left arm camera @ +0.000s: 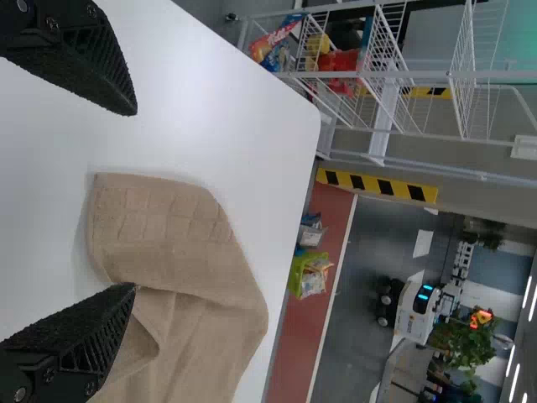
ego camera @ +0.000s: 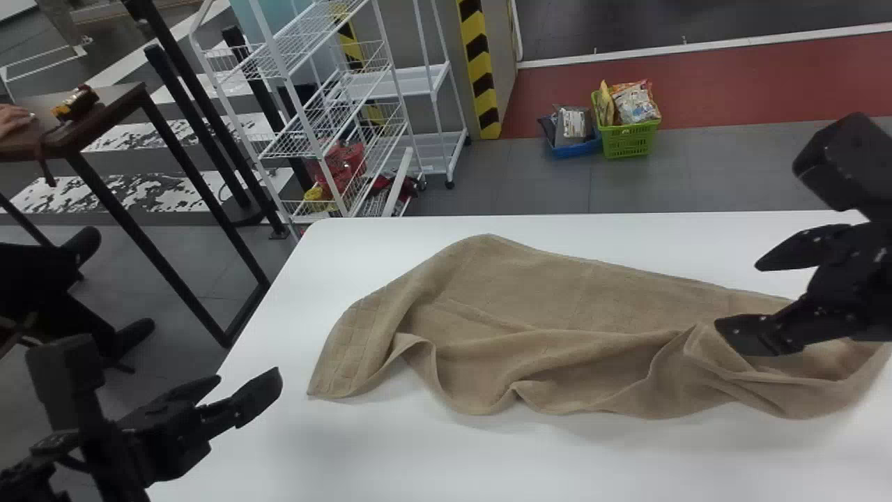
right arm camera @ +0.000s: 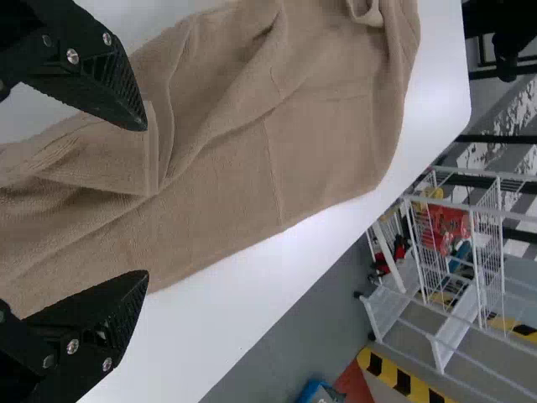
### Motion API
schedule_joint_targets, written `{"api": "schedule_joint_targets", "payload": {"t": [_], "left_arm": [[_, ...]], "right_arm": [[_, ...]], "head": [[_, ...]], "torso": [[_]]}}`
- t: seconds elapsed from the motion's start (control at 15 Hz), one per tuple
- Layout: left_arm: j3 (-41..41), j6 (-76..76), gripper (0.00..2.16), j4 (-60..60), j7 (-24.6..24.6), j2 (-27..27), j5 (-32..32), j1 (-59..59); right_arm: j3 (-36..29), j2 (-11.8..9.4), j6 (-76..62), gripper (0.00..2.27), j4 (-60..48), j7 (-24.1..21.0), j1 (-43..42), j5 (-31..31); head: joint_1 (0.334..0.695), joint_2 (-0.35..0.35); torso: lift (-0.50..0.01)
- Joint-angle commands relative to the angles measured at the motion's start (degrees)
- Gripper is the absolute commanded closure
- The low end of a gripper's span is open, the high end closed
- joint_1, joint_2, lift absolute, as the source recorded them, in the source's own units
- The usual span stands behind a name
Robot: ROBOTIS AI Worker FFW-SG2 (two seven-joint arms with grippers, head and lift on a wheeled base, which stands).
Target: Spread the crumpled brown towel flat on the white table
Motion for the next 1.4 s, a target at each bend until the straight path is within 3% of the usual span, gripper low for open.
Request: {"api": "schedule_joint_targets", "payload": {"t": [0.0,0.2,0.73,1.0,1.07,1.27,1.33], "left_arm": [[0.70,-0.17,0.08,0.38,0.01,-0.15,0.08,0.00],[0.79,-0.70,0.08,0.64,0.01,-0.15,0.25,0.00],[1.31,-1.23,0.08,1.87,0.01,-0.15,0.17,-0.62],[1.49,-1.40,0.08,2.31,0.01,-0.15,0.17,-0.70],[1.58,-1.40,0.08,2.31,0.01,-0.15,0.17,-0.79],[1.75,-1.40,0.08,2.22,0.01,-0.15,0.17,-0.79],[1.67,-1.40,0.08,2.22,0.01,-0.15,0.17,-0.79]], "right_arm": [[2.91,0.01,-0.09,0.25,1.03,0.72,0.57,1.94],[3.96,0.01,-2.37,0.38,3.75,0.72,0.21,3.17],[6.68,0.27,-4.31,0.41,7.53,0.72,0.30,5.98],[5.98,0.53,-5.01,0.69,8.58,0.72,-0.23,4.93],[5.72,0.53,-5.01,0.94,8.58,0.72,-0.23,4.40],[5.01,0.09,-5.18,0.99,8.32,0.72,0.57,4.14],[4.93,-0.17,-5.18,1.19,7.71,0.72,1.27,3.87]], "head": [[0.695,0.350],[0.695,0.350],[0.695,0.350],[0.695,0.350],[0.695,0.350],[0.695,0.350],[0.695,0.350]], "torso": [[-0.123],[-0.123],[-0.123],[-0.123],[-0.123],[-0.123],[-0.123]]}}
